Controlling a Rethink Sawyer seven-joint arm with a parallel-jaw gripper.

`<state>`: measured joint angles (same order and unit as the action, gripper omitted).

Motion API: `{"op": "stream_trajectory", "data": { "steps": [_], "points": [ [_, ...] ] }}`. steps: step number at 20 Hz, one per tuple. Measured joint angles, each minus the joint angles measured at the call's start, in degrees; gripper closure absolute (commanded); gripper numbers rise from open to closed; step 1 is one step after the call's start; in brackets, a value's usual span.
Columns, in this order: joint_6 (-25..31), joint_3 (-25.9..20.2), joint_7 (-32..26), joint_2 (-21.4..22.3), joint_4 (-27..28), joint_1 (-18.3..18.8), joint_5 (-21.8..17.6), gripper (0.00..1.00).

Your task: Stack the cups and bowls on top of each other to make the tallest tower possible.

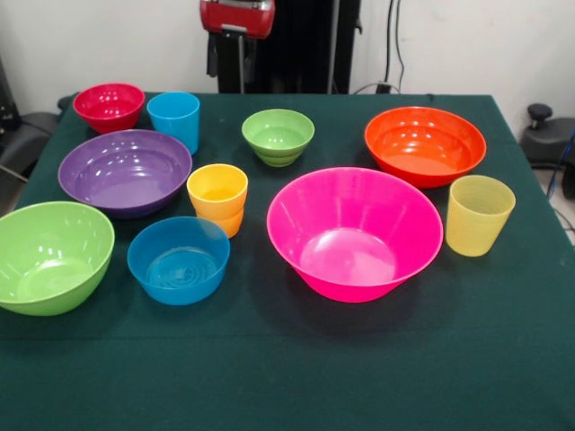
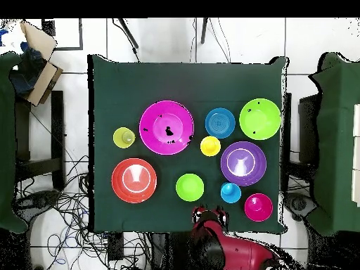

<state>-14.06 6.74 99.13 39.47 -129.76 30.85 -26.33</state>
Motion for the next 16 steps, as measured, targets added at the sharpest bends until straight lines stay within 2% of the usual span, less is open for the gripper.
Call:
{"op": "stream_trajectory", "data": {
  "steps": [10, 16],
  "points": [
    [0.91, -1.34, 0.0, 0.19, 0.52, 1.08, 0.07, 0.0],
    [3.93, -2.45, 0.0, 0.52, 1.67, 1.18, 2.26, 0.0]
  ]
}}
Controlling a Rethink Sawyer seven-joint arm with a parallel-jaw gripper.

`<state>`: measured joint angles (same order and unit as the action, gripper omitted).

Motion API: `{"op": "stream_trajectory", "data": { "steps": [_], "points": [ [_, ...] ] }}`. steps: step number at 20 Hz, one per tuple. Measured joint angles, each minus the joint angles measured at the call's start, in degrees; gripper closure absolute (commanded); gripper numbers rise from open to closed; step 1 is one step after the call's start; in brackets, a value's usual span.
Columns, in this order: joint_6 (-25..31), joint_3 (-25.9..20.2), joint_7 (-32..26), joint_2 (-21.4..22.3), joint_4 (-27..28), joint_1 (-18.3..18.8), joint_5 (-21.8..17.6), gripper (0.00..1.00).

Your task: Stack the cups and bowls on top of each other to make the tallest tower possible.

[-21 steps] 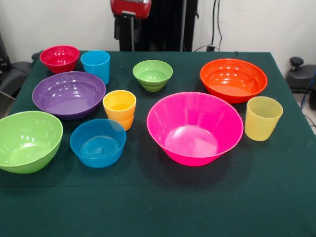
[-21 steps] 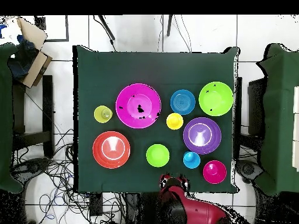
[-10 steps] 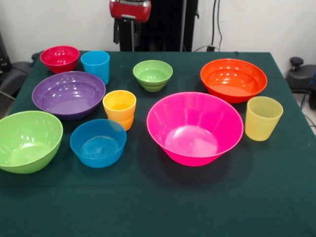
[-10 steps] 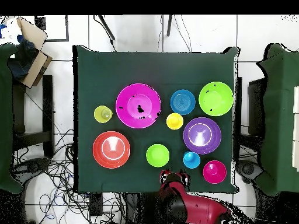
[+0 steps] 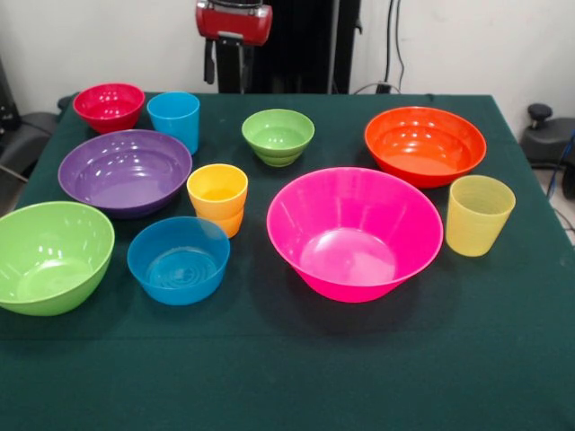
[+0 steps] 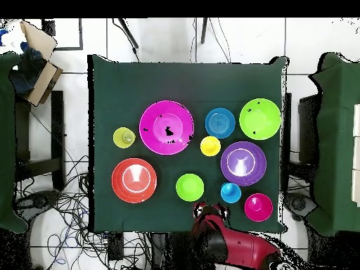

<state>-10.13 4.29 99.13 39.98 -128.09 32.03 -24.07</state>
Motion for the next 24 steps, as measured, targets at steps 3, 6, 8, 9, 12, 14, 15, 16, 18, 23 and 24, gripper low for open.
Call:
{"op": "stream_trajectory", "data": {
  "steps": [3, 6, 8, 9, 12, 14, 15, 16, 18, 23, 24],
  "points": [
    [1.23, -0.47, 0.0, 0.16, 0.59, -0.12, 1.24, 0.0],
    [3.64, -0.77, 0.0, 0.77, 1.68, -0.88, 3.65, 0.0],
    [5.36, -0.73, 0.0, 1.66, 2.45, -1.81, 5.41, 0.0],
    [6.16, -0.64, 0.0, 2.13, 2.8, -2.45, 6.17, 0.0],
    [8.47, -0.62, 0.0, 3.92, 3.7, -4.62, 8.35, 0.0],
    [9.71, -0.69, 0.0, 5.15, 4.14, -5.62, 9.56, 0.0],
    [10.22, -0.77, 0.0, 5.71, 4.32, -5.92, 10.13, 0.0],
    [10.81, -0.83, 0.0, 6.23, 4.54, -6.17, 10.78, 0.0],
    [11.05, -0.87, 0.0, 6.72, 4.97, -6.49, 11.65, 0.0],
    [11.07, -0.88, 0.0, 6.21, 5.74, -6.57, 12.87, 0.0],
    [11.06, -0.88, 0.0, 6.08, 5.9, -6.58, 12.98, 0.0]
  ]
}}
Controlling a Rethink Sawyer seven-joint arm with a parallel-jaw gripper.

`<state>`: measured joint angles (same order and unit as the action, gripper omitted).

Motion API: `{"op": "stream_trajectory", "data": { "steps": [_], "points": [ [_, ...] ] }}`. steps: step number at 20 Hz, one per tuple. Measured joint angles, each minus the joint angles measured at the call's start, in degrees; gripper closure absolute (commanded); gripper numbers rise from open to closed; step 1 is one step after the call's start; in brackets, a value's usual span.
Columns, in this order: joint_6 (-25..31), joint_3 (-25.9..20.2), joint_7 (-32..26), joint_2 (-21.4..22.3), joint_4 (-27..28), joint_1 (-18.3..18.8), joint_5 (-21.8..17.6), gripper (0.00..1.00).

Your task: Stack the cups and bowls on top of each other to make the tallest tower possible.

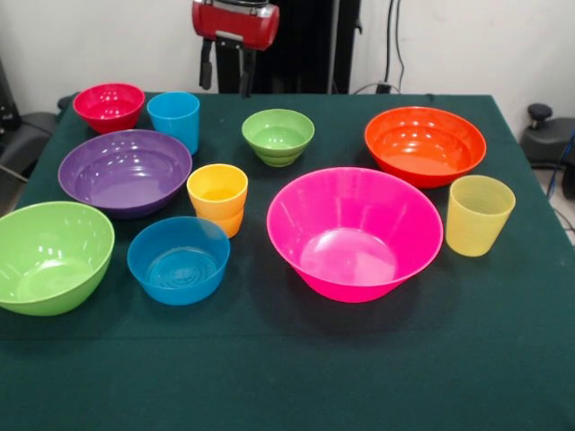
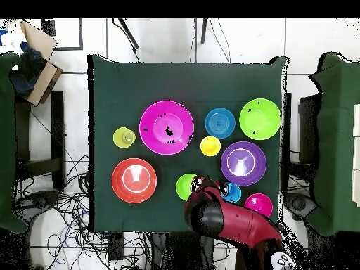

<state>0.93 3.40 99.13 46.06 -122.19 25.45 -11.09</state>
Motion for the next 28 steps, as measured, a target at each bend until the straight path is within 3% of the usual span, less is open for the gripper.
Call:
{"op": "stream_trajectory", "data": {
  "steps": [12, 28],
  "points": [
    [0.0, -0.59, 0.0, -4.3, 3.24, -0.41, 0.06, 0.0],
    [0.01, -0.68, 0.0, -8.66, 7.93, -4.82, 0.51, 0.0]
  ]
}}
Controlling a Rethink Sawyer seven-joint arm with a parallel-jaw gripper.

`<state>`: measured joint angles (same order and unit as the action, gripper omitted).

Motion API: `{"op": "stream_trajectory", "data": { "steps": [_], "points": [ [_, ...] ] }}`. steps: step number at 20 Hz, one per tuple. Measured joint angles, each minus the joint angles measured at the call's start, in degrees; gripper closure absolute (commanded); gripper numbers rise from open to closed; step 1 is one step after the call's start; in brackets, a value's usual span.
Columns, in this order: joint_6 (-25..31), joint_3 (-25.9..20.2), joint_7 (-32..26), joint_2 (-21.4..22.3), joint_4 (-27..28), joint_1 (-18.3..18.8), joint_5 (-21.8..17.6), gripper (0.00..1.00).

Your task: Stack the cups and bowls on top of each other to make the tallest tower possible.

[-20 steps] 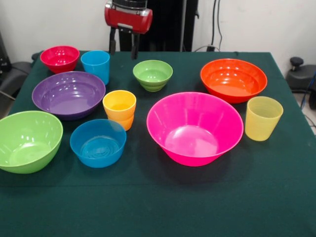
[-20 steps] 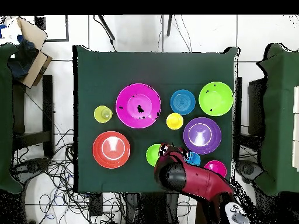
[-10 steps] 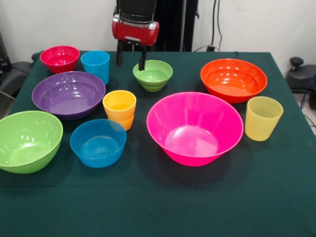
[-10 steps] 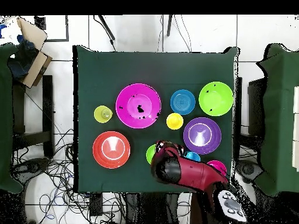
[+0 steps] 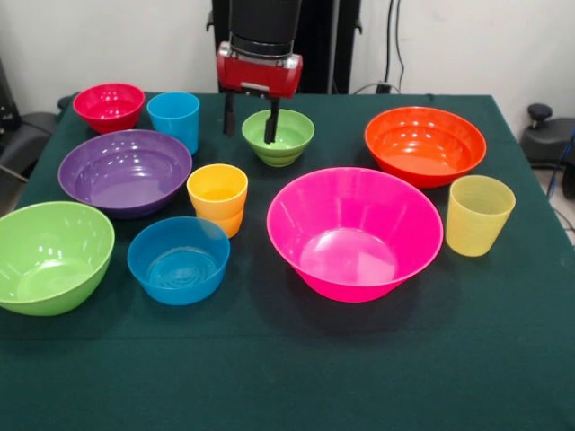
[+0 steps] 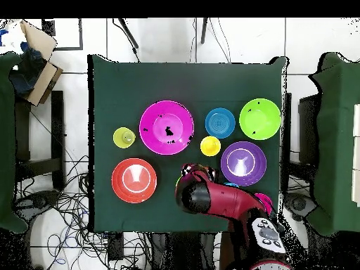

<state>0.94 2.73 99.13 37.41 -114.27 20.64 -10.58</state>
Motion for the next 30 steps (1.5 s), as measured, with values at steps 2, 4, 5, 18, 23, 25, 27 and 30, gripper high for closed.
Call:
{"op": "stream_trajectory", "data": {
  "steps": [2, 4, 5, 18, 23, 25, 27, 30],
  "points": [
    [0.0, 0.07, 0.0, 0.0, 0.45, -0.41, -0.01, 0.0],
    [0.0, 0.12, 0.0, -0.01, 0.67, -0.53, 0.0, 0.0],
    [0.0, 0.19, 0.0, -0.01, 0.78, -0.57, -0.01, 0.0],
    [-0.12, 0.98, 0.0, 1.6, -0.81, 0.85, -0.85, 0.0],
    [-3.33, 2.04, 0.0, -0.19, -2.03, 2.58, -3.75, 0.0],
    [-6.48, 3.17, 0.0, -2.28, -2.05, 3.12, -5.22, 0.0],
    [-9.4, 4.16, 0.0, -4.26, -2.05, 3.41, -6.03, 0.0],
    [-14.14, 5.64, 0.0, -7.66, -2.02, 3.61, -6.85, 0.0]
  ]
}}
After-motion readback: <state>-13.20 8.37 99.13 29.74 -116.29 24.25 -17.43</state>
